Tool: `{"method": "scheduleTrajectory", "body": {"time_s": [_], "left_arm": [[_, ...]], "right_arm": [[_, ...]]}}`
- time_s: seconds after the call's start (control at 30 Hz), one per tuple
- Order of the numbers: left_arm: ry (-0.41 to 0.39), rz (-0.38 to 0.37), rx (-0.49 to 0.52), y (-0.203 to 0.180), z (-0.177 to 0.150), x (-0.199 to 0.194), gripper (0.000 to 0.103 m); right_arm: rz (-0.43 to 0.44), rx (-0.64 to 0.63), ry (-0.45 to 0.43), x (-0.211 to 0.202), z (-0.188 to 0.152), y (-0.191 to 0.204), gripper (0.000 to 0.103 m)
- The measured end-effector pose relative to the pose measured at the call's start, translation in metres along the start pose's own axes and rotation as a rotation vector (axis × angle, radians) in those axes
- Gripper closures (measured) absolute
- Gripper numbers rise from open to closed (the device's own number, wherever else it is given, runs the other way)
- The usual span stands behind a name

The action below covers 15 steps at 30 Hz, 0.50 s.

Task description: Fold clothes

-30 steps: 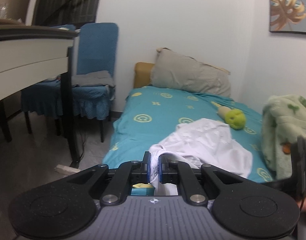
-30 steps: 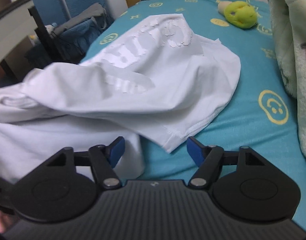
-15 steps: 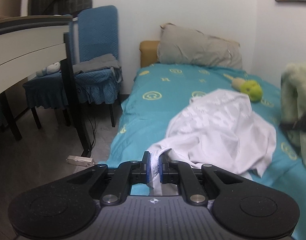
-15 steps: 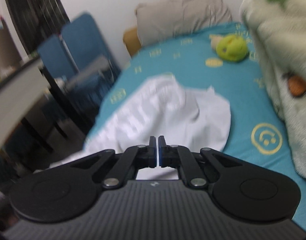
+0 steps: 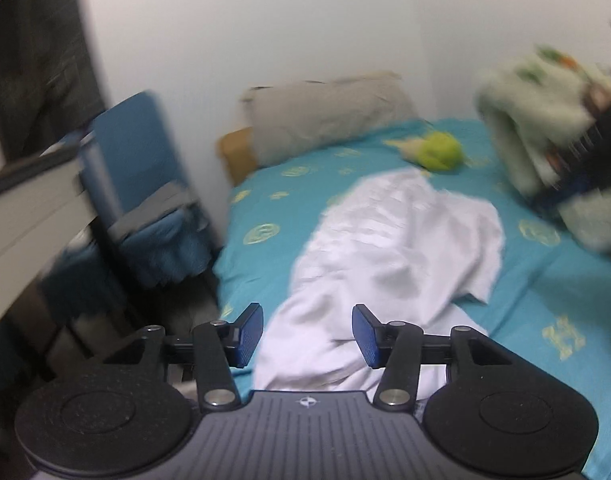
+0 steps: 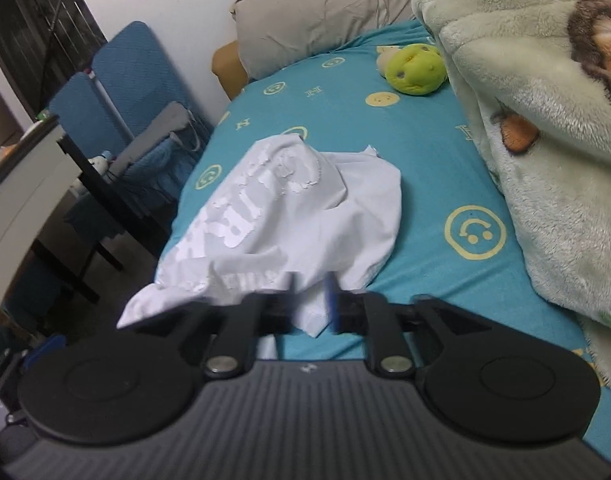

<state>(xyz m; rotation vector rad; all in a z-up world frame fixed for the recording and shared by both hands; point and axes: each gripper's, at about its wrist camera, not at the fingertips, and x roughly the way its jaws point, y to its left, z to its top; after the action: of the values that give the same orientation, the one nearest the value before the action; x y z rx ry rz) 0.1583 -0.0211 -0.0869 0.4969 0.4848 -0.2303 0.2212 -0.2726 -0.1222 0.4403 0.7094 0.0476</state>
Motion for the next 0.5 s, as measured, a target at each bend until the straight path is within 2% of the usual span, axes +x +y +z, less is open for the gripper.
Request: {"method": "scheduleTrajectory", "body": {"time_s": [0.03,0.07,0.2,0.27,0.3,0.37,0.4,0.5], "left_arm": [[0.009,-0.009,0.069,-0.009,0.001,0.012,0.051],[0.018,-0.018,0.138,-0.019,0.002,0.024,0.051],[0.039,-0.068,0.332,-0.044,0.002,0.07,0.05],[0.037,-0.092,0.384,-0.049,0.0,0.089,0.054],[0.039,-0.117,0.384,-0.049,0.001,0.097,0.068],[0.03,-0.139,0.287,-0.037,0.004,0.108,0.081],[0.025,-0.145,0.196,-0.026,0.009,0.113,0.088],[0.046,-0.249,-0.156,0.023,0.02,0.126,0.092]], "right_arm": [[0.005,0.012,-0.005,0.001,0.0,-0.002,0.023],[0.016,0.026,-0.013,0.002,0.0,-0.004,0.019],[0.016,0.026,0.013,0.011,-0.002,-0.007,0.02],[-0.01,0.015,0.031,0.02,-0.003,-0.008,0.02],[-0.02,0.011,0.042,0.025,-0.004,-0.009,0.02],[-0.03,0.008,0.065,0.037,-0.006,-0.01,0.02],[-0.031,0.003,0.076,0.043,-0.007,-0.009,0.02],[-0.018,-0.064,0.087,0.061,-0.01,0.003,0.02]]}}
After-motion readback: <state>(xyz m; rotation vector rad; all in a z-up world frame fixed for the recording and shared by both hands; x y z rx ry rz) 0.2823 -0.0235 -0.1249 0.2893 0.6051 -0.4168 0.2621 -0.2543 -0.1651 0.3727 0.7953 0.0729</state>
